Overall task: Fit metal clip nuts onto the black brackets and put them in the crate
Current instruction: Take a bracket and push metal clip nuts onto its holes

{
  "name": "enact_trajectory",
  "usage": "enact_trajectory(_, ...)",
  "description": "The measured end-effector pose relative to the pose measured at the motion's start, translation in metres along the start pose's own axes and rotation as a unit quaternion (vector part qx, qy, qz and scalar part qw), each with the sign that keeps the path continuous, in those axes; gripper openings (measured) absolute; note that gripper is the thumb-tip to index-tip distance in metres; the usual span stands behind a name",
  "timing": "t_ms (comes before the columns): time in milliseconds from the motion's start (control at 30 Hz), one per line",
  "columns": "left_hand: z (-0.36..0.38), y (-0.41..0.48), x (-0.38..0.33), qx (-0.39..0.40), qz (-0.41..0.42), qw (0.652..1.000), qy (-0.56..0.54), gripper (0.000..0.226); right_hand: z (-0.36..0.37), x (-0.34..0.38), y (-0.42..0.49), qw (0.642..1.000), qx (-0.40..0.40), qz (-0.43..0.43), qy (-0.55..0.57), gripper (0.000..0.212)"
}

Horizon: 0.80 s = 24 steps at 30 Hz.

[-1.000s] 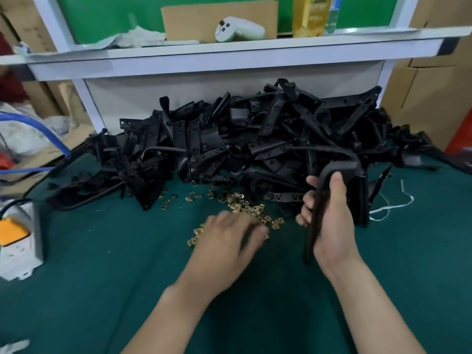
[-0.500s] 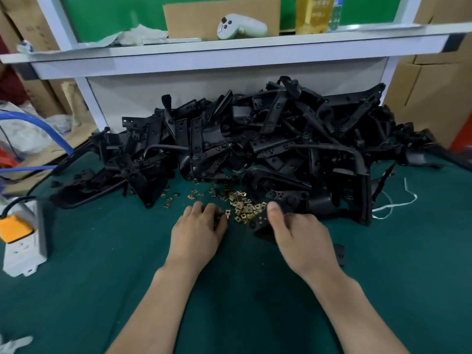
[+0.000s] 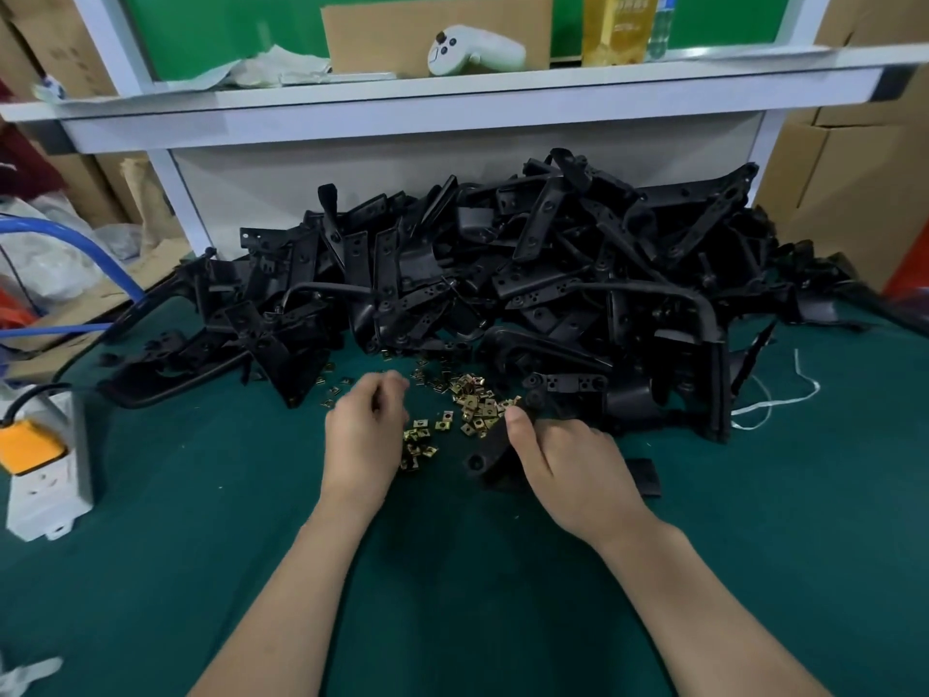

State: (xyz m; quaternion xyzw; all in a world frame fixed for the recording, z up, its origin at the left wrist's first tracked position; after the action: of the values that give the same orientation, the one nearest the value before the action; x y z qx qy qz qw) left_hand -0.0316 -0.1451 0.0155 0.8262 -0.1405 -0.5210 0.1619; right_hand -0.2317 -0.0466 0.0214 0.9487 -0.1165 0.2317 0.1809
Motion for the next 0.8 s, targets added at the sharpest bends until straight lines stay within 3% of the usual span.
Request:
enact_trajectory(33,-0.002,0.001,0.012,-0.03,-0.074,0.989,-0.124,0.028,0.0,0.0,0.0,1.0,-0.001,-0.002,0.002,0.068)
enact_trajectory(67,0.0,-0.002,0.024,-0.057,-0.159,0.949,-0.268,0.028,0.001,-0.001,0.0,1.0,-0.002,-0.003,0.003,0.068)
enact_trajectory(133,0.013,-0.014,0.035,-0.096,-0.305,0.789,-0.524,0.028,0.002,-0.002,0.0,1.0,-0.004,-0.001,0.005,0.068)
enact_trajectory(167,0.016,-0.019,0.036,-0.118,-0.35,0.711,-0.598,0.028,0.002,-0.003,0.0,1.0,-0.004,-0.001,0.006,0.069)
enact_trajectory(200,0.017,-0.023,0.036,-0.141,-0.376,0.657,-0.638,0.029,0.002,-0.004,0.001,1.0,-0.003,-0.002,0.008,0.069)
enact_trajectory(267,0.016,-0.025,0.036,-0.163,-0.384,0.624,-0.661,0.029,0.003,-0.006,0.001,1.0,0.0,-0.003,0.01,0.07)
enact_trajectory(567,0.019,-0.018,0.023,-0.112,-0.342,0.683,-0.636,0.029,0.006,-0.008,0.003,1.0,0.01,0.0,0.02,0.071)
enact_trajectory(633,0.023,-0.018,0.025,-0.099,-0.34,0.711,-0.607,0.025,0.005,-0.008,0.003,1.0,0.01,-0.002,0.023,0.07)
enact_trajectory(700,0.022,-0.016,0.029,-0.079,-0.317,0.8,-0.504,0.02,0.004,-0.007,0.002,1.0,0.01,-0.005,0.024,0.069)
enact_trajectory(767,0.008,-0.009,0.03,-0.043,-0.227,0.936,-0.267,0.023,0.004,-0.007,0.002,1.0,0.01,-0.005,0.022,0.068)
enact_trajectory(800,0.002,-0.004,0.022,-0.015,-0.145,0.983,-0.11,0.026,0.004,-0.007,0.002,1.0,0.01,-0.006,0.021,0.067)
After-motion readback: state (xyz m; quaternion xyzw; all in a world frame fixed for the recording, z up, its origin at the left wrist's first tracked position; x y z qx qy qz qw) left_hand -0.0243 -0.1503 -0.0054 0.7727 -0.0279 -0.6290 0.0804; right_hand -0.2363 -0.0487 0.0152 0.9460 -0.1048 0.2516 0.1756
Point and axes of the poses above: each hand's wrist, its own y-axis towards the middle knuckle, its own z-axis out of the palm, x = y × z, the point moved 9 cm from there along y, towards the middle knuckle, and after that the axes turned 10 degrees about z, right-handed, at the moved point
